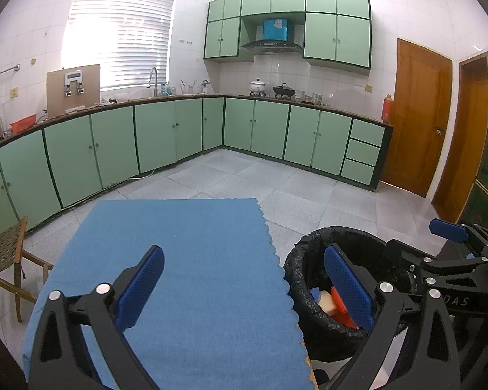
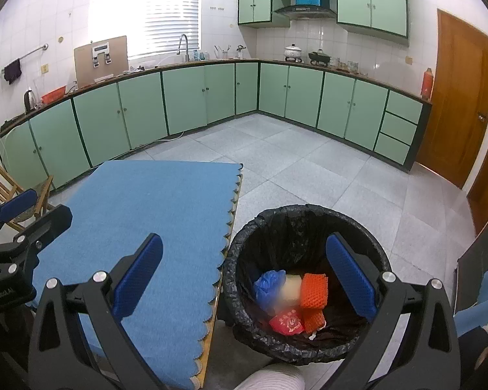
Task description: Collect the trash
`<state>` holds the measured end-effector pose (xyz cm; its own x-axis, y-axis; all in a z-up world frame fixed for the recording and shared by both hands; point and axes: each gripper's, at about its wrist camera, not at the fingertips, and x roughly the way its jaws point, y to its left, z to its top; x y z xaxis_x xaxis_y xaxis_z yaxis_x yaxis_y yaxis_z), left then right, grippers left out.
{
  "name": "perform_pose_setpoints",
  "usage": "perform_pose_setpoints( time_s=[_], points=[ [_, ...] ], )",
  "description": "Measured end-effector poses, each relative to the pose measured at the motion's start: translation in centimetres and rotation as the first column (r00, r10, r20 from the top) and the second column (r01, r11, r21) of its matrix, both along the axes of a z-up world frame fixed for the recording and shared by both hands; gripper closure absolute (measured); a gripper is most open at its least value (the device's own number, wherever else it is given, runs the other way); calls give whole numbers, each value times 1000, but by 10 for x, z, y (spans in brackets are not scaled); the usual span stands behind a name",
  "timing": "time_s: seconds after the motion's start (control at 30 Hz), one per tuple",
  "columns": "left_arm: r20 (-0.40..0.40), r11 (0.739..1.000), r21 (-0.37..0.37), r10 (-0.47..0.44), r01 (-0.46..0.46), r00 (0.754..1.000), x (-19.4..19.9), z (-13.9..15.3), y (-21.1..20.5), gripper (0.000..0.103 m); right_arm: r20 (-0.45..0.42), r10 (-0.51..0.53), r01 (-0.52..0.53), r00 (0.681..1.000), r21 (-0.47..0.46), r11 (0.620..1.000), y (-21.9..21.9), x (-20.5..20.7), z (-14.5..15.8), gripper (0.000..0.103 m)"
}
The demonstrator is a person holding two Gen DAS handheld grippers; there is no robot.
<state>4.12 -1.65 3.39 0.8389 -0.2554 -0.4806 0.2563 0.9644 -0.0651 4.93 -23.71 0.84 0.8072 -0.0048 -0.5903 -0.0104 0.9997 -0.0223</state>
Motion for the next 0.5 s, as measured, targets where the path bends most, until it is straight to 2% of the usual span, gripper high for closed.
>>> perform_pose_setpoints(
  time_s=[0.5],
  points=[
    [-1,1000,0,5,-5,1000,4,2,2,6,-5,6,-6,1000,-2,1000,4,2,2,5]
  ],
)
